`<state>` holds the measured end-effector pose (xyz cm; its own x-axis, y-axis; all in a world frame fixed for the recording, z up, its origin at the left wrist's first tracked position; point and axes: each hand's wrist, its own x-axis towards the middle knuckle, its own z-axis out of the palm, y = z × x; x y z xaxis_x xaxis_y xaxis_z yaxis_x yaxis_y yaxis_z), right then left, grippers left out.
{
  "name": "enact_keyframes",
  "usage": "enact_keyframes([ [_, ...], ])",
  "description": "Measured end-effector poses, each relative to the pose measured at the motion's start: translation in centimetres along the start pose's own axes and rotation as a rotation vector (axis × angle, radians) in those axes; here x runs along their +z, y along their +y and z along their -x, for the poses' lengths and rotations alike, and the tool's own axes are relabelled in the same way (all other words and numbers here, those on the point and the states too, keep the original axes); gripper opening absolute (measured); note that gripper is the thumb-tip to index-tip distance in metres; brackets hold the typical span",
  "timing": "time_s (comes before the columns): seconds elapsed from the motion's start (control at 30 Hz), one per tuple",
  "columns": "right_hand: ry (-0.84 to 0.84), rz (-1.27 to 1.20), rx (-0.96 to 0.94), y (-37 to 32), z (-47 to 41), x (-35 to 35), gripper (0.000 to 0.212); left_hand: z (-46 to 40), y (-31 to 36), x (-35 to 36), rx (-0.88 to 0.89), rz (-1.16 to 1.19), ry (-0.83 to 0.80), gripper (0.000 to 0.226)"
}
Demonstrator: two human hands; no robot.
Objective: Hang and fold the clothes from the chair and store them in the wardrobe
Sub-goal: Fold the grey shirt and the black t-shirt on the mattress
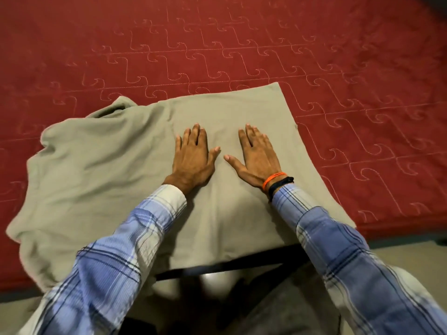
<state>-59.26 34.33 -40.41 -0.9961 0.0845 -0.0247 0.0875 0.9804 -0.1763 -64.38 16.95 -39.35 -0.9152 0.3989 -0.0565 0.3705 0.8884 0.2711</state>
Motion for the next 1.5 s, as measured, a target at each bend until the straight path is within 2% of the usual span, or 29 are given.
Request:
enact_keyframes([
  [0.1,-0.011,-0.010,-0.009,-0.7,2.2,0.4,0.085,2.8,0.2,0.8,0.006,0.001,0.003,0.070],
  [0.2,-0.007,-0.006,0.007,0.9,4.2,0.7,0.084,4.9,-1.5,1.9,0.022,-0.098,0.047,0.074],
  [0.3,0.010,0.004,0.130,3.7,5.2,0.0,0.084,5.6,-2.7,1.8,0.010,-0.128,0.045,0.071],
  [0.4,-0.007,0.021,0.208,2.9,5.6,-0.4,0.090,5.8,-1.5,1.2,-0.056,-0.131,-0.018,0.073],
  [0.47,-0.012,-0.006,0.136,0.5,6.9,0.0,0.092,6.7,0.1,1.2,-0.062,-0.094,-0.042,0.077],
  [0.57,-0.043,-0.006,0.030,-1.3,10.2,1.1,0.088,9.2,1.3,2.2,0.032,-0.095,-0.026,0.076],
  [0.77,-0.062,0.005,0.263,2.1,12.6,-0.4,0.095,11.4,0.2,2.0,0.011,-0.085,-0.042,0.076],
  [0.97,-0.078,0.036,0.108,0.9,16.5,0.0,0.091,14.8,2.1,3.1,0.067,-0.086,-0.041,0.084],
  [1.1,-0.048,0.071,0.194,4.2,17.6,-0.9,0.092,15.0,1.6,3.0,0.069,-0.097,-0.034,0.080],
  [1.2,-0.029,0.075,0.229,4.1,18.2,-0.9,0.089,15.2,1.6,2.8,0.070,-0.092,-0.031,0.077],
  [1.27,-0.026,0.053,0.159,3.0,18.4,-1.0,0.093,15.3,1.8,2.7,0.062,-0.084,-0.036,0.076],
  [1.4,-0.124,0.085,-0.160,2.2,18.8,-1.5,0.099,15.4,1.9,2.4,0.062,-0.068,-0.051,0.075],
  [1.5,-0.190,0.095,-0.219,2.9,18.8,-1.6,0.096,16.0,1.9,2.2,0.120,-0.031,-0.027,0.066],
])
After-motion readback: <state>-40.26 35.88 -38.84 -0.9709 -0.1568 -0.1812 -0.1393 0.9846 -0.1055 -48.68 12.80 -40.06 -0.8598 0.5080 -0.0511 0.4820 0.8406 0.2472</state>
